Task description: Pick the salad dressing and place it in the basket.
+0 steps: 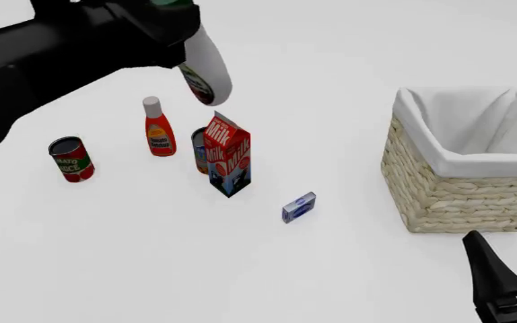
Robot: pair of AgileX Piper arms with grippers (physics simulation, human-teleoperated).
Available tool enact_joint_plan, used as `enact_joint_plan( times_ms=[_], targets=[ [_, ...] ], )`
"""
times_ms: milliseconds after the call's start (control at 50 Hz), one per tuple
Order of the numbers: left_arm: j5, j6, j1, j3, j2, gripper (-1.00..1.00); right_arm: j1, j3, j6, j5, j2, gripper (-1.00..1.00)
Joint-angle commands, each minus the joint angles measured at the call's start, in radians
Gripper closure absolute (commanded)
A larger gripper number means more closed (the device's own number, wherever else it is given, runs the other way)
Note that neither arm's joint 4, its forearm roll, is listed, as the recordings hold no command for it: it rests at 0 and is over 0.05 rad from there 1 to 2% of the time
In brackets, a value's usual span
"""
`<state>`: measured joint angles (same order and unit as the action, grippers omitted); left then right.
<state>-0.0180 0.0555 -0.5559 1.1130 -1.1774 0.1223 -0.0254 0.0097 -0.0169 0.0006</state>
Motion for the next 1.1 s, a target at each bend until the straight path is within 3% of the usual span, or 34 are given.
enact_joint_plan(
  times_ms=[20,420,560,660,680,860,1100],
  targets=[
    [-0.018,0.022,-0.152,-0.016,0.039,1.00,0.002,0.002,0.002,0.004,0.000,-1.00],
    [0.066,-0.024,-0.324,-0.117,0.026,1.00,-0.001,0.004,0.001,0.008,0.000,-1.00],
    [0.082,-0.059,-0.311,-0.125,0.004,1.00,0.002,0.011,0.003,0.012,0.000,-1.00],
    [0.103,-0.036,-0.319,-0.140,0.008,1.00,-0.001,0.012,0.005,0.012,0.000,-1.00],
    [0.104,-0.072,-0.317,-0.138,0.005,1.00,-0.002,0.015,0.007,0.013,0.000,-1.00],
    [0.143,-0.025,-0.355,-0.171,0.016,1.00,-0.010,0.018,0.010,0.016,0.000,-1.00],
    [0.169,-0.072,-0.343,-0.175,-0.026,1.00,-0.011,0.019,0.013,0.019,0.000,-1.00]
  ],
)
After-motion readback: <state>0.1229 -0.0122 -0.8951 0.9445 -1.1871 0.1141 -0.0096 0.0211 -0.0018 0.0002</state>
